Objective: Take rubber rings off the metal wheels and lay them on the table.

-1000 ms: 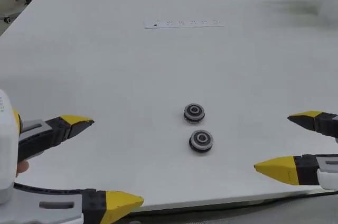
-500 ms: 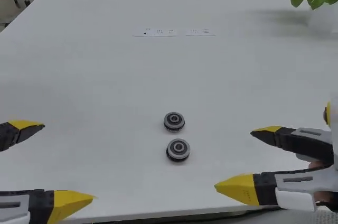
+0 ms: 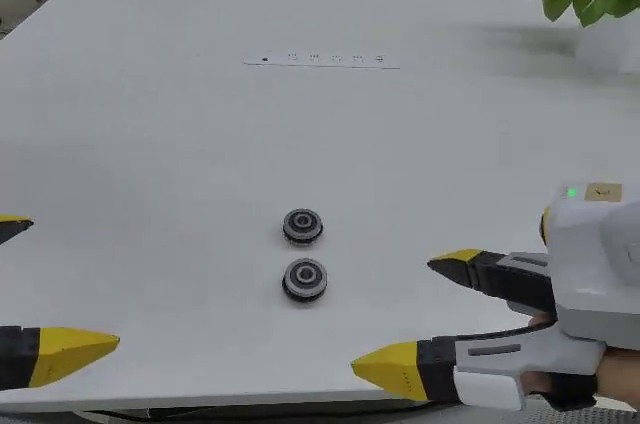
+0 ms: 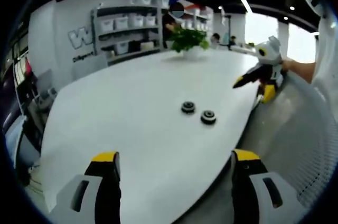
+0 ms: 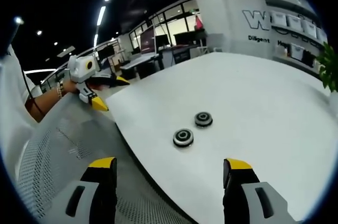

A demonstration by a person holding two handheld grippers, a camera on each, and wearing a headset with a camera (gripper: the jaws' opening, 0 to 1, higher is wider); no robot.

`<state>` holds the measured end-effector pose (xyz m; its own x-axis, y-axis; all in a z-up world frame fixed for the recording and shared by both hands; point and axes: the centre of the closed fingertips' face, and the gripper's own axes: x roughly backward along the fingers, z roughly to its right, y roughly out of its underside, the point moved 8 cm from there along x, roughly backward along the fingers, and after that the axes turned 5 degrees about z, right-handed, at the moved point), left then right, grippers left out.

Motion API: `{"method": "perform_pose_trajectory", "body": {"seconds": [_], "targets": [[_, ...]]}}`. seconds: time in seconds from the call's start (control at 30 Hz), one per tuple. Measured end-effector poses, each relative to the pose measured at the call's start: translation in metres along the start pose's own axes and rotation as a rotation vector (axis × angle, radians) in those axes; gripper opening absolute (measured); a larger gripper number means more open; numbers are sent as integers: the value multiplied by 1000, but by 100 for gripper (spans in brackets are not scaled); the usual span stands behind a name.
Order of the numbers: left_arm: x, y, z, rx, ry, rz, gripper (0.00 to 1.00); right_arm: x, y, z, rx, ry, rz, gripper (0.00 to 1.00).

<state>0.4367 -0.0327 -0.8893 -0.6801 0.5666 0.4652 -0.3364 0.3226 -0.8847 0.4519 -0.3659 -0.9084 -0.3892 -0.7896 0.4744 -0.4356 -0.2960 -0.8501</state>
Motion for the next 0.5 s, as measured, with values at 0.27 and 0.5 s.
{"method": "perform_pose_trajectory", "body": {"seconds": [0.27, 0.5], "targets": [[-2, 3, -2, -15, -5, -38, 89, 0, 2, 1, 33, 26, -42, 81], [-4, 3, 4, -26, 48, -47, 90, 4, 2, 7, -9, 77, -23, 81]]}}
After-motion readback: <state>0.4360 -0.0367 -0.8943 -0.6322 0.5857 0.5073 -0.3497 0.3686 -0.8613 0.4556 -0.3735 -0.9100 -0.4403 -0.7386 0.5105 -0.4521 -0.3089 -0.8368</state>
